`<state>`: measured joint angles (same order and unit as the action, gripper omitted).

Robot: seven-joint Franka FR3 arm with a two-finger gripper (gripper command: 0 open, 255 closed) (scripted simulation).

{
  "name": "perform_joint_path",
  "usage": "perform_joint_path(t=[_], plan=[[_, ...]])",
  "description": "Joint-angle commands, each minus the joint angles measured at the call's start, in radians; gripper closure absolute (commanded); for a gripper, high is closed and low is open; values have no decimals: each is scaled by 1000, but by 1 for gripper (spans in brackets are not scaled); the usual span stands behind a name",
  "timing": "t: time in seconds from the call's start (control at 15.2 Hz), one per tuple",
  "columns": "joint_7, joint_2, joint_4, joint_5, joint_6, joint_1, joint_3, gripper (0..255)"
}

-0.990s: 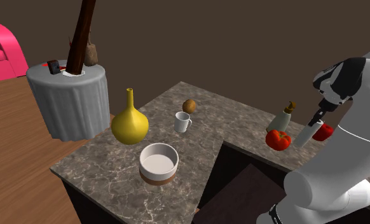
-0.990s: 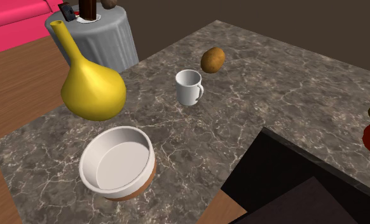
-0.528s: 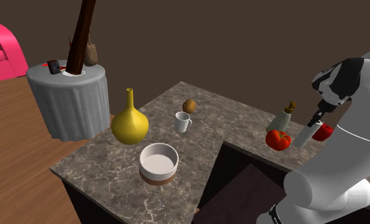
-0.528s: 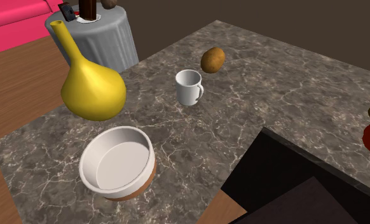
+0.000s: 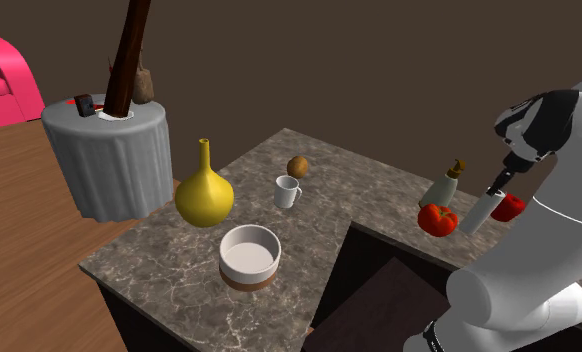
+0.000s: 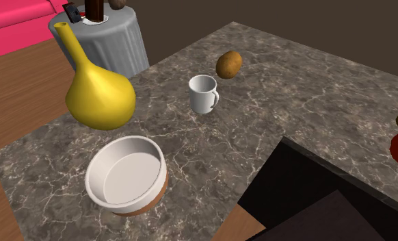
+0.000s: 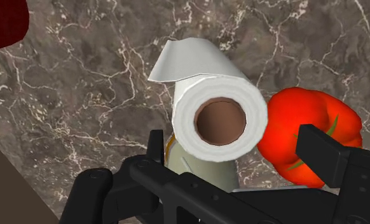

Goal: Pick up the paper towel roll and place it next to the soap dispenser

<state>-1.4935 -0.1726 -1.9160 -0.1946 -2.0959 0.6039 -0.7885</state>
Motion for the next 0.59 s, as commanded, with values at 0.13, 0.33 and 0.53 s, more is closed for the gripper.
perform_joint_path(t=[0.13, 0.33, 0.53], plan=[[25, 40, 44, 38, 71, -9, -9, 0], [25, 40, 44, 38, 71, -9, -8, 0], [25, 40, 44, 38, 71, -9, -8, 0]])
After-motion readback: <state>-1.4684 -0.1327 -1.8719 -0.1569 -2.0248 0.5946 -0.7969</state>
